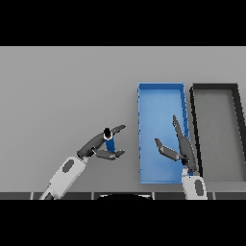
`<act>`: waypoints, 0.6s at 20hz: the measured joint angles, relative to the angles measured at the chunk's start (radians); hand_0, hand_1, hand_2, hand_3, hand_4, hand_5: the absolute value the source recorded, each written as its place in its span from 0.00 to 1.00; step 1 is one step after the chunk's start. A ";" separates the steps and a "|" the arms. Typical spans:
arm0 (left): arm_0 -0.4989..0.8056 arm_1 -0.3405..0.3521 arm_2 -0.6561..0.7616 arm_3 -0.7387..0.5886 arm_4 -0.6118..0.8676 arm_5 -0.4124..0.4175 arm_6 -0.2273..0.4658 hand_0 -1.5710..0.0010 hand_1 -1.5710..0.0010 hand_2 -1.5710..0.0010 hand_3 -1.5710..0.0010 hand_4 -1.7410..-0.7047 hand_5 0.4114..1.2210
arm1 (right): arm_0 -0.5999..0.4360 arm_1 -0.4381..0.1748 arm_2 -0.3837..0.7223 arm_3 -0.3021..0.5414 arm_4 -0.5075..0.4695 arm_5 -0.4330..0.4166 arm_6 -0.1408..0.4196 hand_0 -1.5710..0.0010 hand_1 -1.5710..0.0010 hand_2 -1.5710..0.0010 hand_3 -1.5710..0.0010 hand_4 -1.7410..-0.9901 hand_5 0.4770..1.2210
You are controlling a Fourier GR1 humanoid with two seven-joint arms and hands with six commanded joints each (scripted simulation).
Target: Pick up the blue pipe and place it into the blue bin.
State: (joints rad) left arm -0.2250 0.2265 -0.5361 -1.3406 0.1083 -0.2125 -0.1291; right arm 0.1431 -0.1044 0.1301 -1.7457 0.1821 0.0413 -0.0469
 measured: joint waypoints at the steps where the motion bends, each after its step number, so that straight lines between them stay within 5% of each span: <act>1: -0.013 -0.012 0.006 0.005 0.009 0.002 0.007 0.94 0.83 0.77 0.86 0.41 0.30 | -0.011 -0.001 -0.005 0.001 -0.001 -0.003 0.020 1.00 1.00 1.00 1.00 0.72 0.17; 3: 0.004 -0.029 0.008 0.021 0.024 0.000 0.008 0.68 0.57 0.53 0.55 0.31 0.55 | -0.008 -0.006 -0.012 0.008 -0.017 0.007 0.021 1.00 1.00 1.00 1.00 0.73 0.17; 5: -0.007 -0.049 0.004 0.026 0.013 0.013 0.020 0.43 0.36 0.34 0.36 0.21 0.71 | -0.012 -0.003 -0.009 0.002 -0.017 0.008 0.017 1.00 1.00 1.00 1.00 0.73 0.17; 8: 0.012 -0.043 -0.024 0.006 -0.005 -0.001 -0.029 0.22 0.19 0.17 0.22 0.11 0.85 | 0.001 -0.008 -0.011 0.005 -0.019 0.012 0.006 1.00 1.00 1.00 1.00 0.73 0.17; 12: 0.014 -0.057 -0.030 0.014 -0.022 0.042 -0.074 0.09 0.08 0.07 0.12 0.05 0.94 | -0.016 -0.002 -0.009 0.008 -0.016 0.007 0.012 1.00 1.00 1.00 1.00 0.74 0.17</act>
State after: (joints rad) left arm -0.2108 0.1693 -0.5666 -1.3270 0.0861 -0.1702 -0.2029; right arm 0.1270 -0.1060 0.1212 -1.7375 0.1658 0.0488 -0.0353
